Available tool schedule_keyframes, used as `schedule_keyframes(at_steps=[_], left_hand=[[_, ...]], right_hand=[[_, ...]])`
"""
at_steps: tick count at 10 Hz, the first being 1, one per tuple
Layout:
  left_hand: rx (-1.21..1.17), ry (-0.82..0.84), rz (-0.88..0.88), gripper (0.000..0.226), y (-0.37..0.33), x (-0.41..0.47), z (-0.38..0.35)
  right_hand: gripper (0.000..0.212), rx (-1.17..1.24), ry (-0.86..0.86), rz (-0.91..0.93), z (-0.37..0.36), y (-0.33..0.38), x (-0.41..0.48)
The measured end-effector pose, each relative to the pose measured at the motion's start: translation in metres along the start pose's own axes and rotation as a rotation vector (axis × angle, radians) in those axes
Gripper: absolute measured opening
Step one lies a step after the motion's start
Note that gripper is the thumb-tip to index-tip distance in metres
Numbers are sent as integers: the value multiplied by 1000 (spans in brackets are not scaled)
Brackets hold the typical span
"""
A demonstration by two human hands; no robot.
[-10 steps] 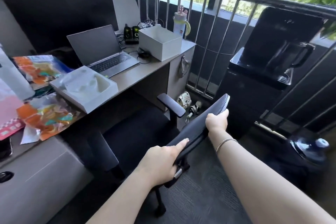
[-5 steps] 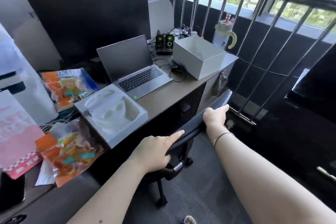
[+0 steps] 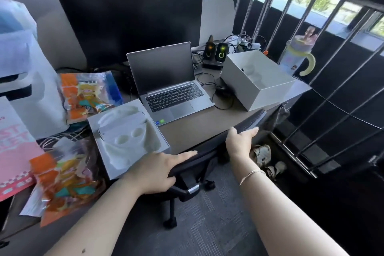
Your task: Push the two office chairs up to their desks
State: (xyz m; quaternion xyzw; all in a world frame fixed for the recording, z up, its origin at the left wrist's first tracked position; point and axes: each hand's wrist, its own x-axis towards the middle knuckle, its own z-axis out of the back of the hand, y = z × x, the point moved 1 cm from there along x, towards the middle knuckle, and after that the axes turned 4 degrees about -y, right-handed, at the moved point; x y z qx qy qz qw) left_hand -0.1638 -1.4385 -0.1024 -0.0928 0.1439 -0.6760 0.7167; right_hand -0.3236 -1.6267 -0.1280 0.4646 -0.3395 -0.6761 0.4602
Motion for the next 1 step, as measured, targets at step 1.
schedule_keyframes(at_steps=[1], left_hand=[[-33,15,26,92,-4,3,0]], right_hand=[[96,88,121,-122,30,4,17]])
